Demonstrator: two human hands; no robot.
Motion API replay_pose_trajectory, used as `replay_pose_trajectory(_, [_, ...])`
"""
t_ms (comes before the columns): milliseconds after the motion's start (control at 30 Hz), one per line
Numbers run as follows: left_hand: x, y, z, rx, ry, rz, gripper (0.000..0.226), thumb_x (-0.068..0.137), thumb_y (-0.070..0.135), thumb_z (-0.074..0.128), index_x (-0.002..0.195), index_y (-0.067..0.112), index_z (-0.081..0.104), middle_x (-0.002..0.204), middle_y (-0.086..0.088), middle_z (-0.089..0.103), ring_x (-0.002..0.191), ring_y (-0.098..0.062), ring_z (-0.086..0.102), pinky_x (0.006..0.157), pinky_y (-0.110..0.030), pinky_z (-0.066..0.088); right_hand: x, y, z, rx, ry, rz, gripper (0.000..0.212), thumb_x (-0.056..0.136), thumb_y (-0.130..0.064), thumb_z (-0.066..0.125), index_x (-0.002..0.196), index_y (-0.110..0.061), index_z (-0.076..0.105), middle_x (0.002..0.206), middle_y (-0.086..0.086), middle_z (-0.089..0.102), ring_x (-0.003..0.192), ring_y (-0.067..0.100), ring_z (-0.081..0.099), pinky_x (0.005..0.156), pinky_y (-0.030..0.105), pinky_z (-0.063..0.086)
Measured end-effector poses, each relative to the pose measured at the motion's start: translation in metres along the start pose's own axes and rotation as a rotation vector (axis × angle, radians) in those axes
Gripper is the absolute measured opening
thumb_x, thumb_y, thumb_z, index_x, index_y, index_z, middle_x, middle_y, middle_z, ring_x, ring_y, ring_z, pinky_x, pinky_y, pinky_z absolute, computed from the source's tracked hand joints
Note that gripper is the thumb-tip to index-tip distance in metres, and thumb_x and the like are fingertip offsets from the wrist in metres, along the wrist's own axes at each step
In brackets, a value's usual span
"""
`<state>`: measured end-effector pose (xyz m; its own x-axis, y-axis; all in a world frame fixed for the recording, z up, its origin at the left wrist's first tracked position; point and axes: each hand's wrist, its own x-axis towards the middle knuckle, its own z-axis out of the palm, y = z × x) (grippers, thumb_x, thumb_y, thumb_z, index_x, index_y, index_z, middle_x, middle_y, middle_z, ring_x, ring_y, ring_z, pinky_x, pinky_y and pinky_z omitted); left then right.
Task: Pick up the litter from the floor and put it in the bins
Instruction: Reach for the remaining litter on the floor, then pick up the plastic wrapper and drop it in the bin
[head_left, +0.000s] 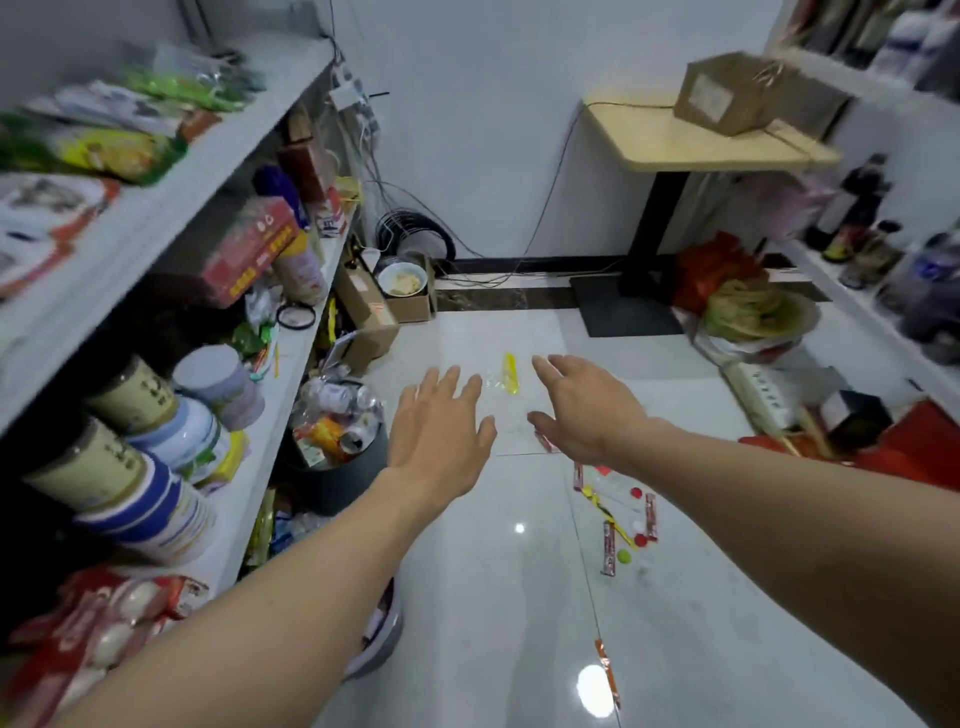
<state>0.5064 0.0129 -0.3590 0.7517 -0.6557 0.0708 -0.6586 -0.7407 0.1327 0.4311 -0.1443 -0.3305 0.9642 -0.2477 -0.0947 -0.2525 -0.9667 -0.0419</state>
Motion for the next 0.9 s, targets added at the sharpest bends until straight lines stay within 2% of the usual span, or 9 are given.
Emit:
replay_pose_trajectory(167, [0.029, 0.003, -0.055, 0.027, -0.033, 0.049, 0.055, 0.100, 0.043, 0.033, 0.150, 0.021, 0.026, 0.158, -0.006, 0.023, 0.146, -0.026, 0.016, 0.118, -0.042, 0.017, 0.016, -0.005, -0.058, -0.007, 0.010, 0.045, 0.066, 0.097, -0.043, 0.045, 0.150, -0.012, 0.021, 0.149, 0.009, 0.036, 0.137, 0.027, 0.031, 0.110, 0.036, 0.027])
replay_pose_trajectory(333, [0.069, 0.012, -0.076, 0.042, -0.042, 0.064, 0.054, 0.100, 0.044, 0.032, 0.149, 0.022, 0.028, 0.158, -0.006, 0.024, 0.145, -0.026, 0.017, 0.117, -0.042, 0.018, 0.042, 0.014, -0.086, -0.008, 0.025, 0.066, 0.067, 0.097, -0.044, 0.045, 0.151, -0.012, 0.020, 0.148, 0.009, 0.037, 0.136, 0.027, 0.033, 0.110, 0.036, 0.029])
replay_pose_trajectory(700, [0.195, 0.053, -0.066, 0.088, -0.137, 0.020, 0.055, 0.101, 0.044, 0.029, 0.151, 0.022, 0.024, 0.159, -0.005, 0.020, 0.147, -0.025, 0.015, 0.118, -0.041, 0.018, 0.146, 0.122, -0.102, 0.050, -0.019, 0.100, 0.066, 0.097, -0.041, 0.047, 0.150, -0.011, 0.021, 0.147, 0.009, 0.038, 0.136, 0.027, 0.033, 0.108, 0.037, 0.032])
replay_pose_trajectory(900, [0.268, 0.060, -0.047, 0.096, -0.182, -0.001, 0.055, 0.101, 0.044, 0.029, 0.151, 0.021, 0.024, 0.159, -0.005, 0.021, 0.145, -0.026, 0.019, 0.116, -0.040, 0.023, 0.208, 0.175, -0.096, 0.041, -0.041, 0.107, 0.064, 0.097, -0.042, 0.046, 0.149, -0.011, 0.024, 0.146, 0.009, 0.039, 0.135, 0.027, 0.034, 0.110, 0.037, 0.031])
